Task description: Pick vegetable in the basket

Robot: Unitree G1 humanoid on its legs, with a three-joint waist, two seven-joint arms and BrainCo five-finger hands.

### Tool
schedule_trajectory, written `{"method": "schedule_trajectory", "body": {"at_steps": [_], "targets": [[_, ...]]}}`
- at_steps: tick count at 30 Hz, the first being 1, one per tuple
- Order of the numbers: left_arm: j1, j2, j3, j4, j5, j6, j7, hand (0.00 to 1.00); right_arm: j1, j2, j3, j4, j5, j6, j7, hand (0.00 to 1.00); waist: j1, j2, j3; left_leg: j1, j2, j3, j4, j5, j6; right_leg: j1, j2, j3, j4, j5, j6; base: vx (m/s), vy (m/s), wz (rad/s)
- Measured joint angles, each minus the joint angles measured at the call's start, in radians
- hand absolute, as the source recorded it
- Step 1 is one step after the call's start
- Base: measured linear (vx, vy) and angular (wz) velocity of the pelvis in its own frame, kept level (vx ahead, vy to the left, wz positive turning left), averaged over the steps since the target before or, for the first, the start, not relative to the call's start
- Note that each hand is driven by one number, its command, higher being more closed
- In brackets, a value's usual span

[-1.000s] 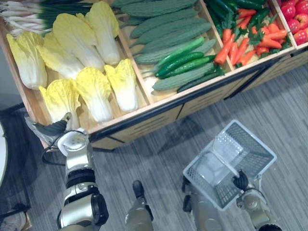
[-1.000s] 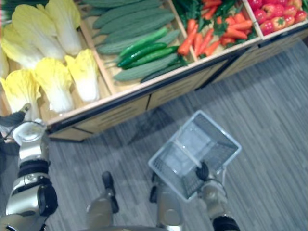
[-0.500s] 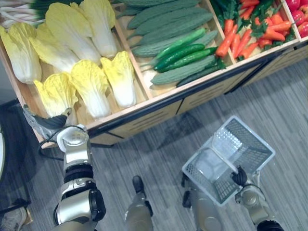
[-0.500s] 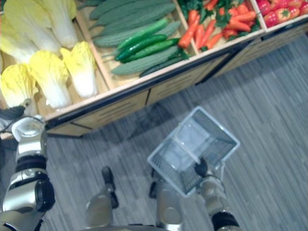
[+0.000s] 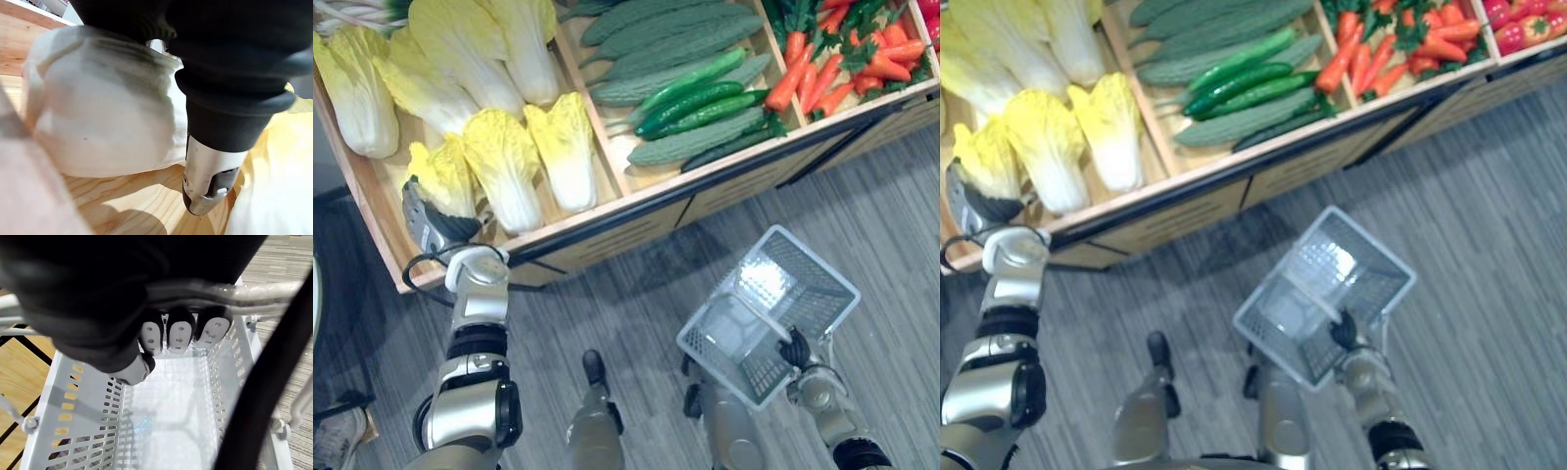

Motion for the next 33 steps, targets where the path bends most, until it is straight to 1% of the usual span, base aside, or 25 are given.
{"method": "schedule_trajectory", "body": {"at_steps": [5, 7, 10, 12, 13, 14, 15, 19, 20, 23, 26, 33], "targets": [[0.008, -0.004, -0.004, -0.006, -0.025, -0.002, 0.000, 0.00, -0.010, 0.000, 0.000, 0.000, -0.001, 0.004, 0.000, 1.00, -0.001, 0.003, 0.002, 0.001, 0.000, 0.001, 0.000, 0.000, 0.000, 0.000, 0.000, 0.003, 0.001, 0.000, 0.000, 0.00, 0.000, 0.00], [0.016, -0.008, 0.008, -0.019, -0.064, -0.006, 0.003, 0.00, -0.014, 0.000, 0.000, 0.000, -0.001, 0.006, 0.000, 1.00, -0.003, 0.003, 0.002, 0.002, 0.000, 0.000, 0.000, 0.000, 0.000, 0.000, 0.000, 0.004, 0.001, 0.000, 0.001, 0.02, 0.004, -0.01], [0.019, -0.043, 0.051, -0.025, -0.143, -0.026, 0.022, 0.00, -0.014, 0.000, 0.000, 0.000, -0.001, 0.010, 0.001, 1.00, -0.003, 0.003, 0.002, 0.002, -0.001, -0.003, 0.000, 0.000, 0.000, 0.002, 0.000, 0.002, 0.001, 0.001, 0.001, 0.03, 0.007, 0.02], [0.019, -0.048, 0.061, -0.025, -0.179, -0.030, 0.032, 0.00, -0.014, 0.000, 0.000, 0.000, -0.002, 0.012, 0.003, 1.00, -0.003, 0.004, 0.002, 0.004, -0.001, -0.006, 0.000, 0.000, 0.000, 0.006, -0.001, 0.000, 0.001, 0.001, 0.001, 0.04, 0.012, 0.06], [0.025, -0.069, 0.072, -0.025, -0.213, -0.035, 0.037, 0.00, -0.014, 0.000, 0.001, 0.001, -0.002, 0.014, 0.008, 1.00, -0.004, 0.004, 0.003, 0.008, -0.001, -0.010, 0.000, 0.000, 0.000, 0.015, -0.002, -0.004, 0.000, 0.001, 0.001, 0.04, 0.014, 0.08], [0.026, -0.073, 0.074, -0.025, -0.219, -0.037, 0.037, 0.00, -0.014, 0.000, 0.002, 0.001, -0.002, 0.014, 0.008, 1.00, -0.004, 0.004, 0.003, 0.010, -0.002, -0.010, 0.000, 0.000, 0.000, 0.017, -0.002, -0.004, 0.000, 0.001, 0.001, 0.04, 0.019, 0.11], [0.035, -0.085, 0.078, -0.025, -0.248, -0.045, 0.037, 0.00, -0.014, 0.000, 0.004, 0.001, -0.002, 0.019, 0.010, 1.00, -0.003, 0.004, 0.003, 0.015, -0.002, -0.014, 0.000, 0.000, 0.000, 0.026, -0.004, -0.006, -0.001, 0.000, 0.001, 0.03, 0.017, 0.11], [0.040, -0.118, 0.074, -0.038, -0.256, -0.062, 0.036, 0.00, -0.015, 0.000, 0.010, 0.001, -0.003, 0.033, 0.012, 1.00, -0.005, 0.004, 0.003, 0.017, -0.010, -0.037, -0.001, 0.002, 0.004, 0.040, -0.014, -0.020, -0.002, 0.000, 0.003, 0.01, 0.024, 0.14], [0.042, -0.122, 0.069, -0.041, -0.256, -0.065, 0.035, 1.00, -0.015, 0.000, 0.010, 0.001, -0.003, 0.034, 0.013, 1.00, -0.005, 0.004, 0.003, 0.017, -0.015, -0.039, -0.001, 0.002, 0.007, 0.041, -0.019, -0.020, -0.002, 0.002, 0.006, 0.01, 0.023, 0.07], [0.042, -0.129, 0.062, -0.042, -0.259, -0.067, 0.032, 1.00, -0.015, 0.000, 0.011, 0.001, -0.003, 0.038, 0.015, 1.00, -0.010, 0.006, 0.004, 0.016, -0.018, -0.056, -0.002, 0.005, 0.010, 0.051, -0.023, -0.036, -0.004, 0.002, 0.007, 0.02, 0.021, 0.13], [0.041, -0.131, 0.050, -0.052, -0.291, -0.072, 0.026, 1.00, -0.017, 0.000, 0.011, 0.002, -0.003, 0.042, 0.016, 1.00, -0.010, 0.007, 0.004, 0.014, -0.020, -0.063, -0.002, 0.006, 0.012, 0.052, -0.026, -0.041, -0.004, 0.002, 0.008, 0.03, 0.013, 0.09], [0.046, -0.130, -0.002, -0.080, -0.282, -0.073, 0.000, 1.00, -0.019, 0.000, 0.015, 0.002, -0.003, 0.047, 0.016, 1.00, -0.007, 0.007, 0.004, 0.002, -0.027, -0.086, -0.002, 0.012, 0.019, 0.054, -0.034, -0.055, -0.005, 0.003, 0.009, 0.03, 0.017, 0.10]]}}
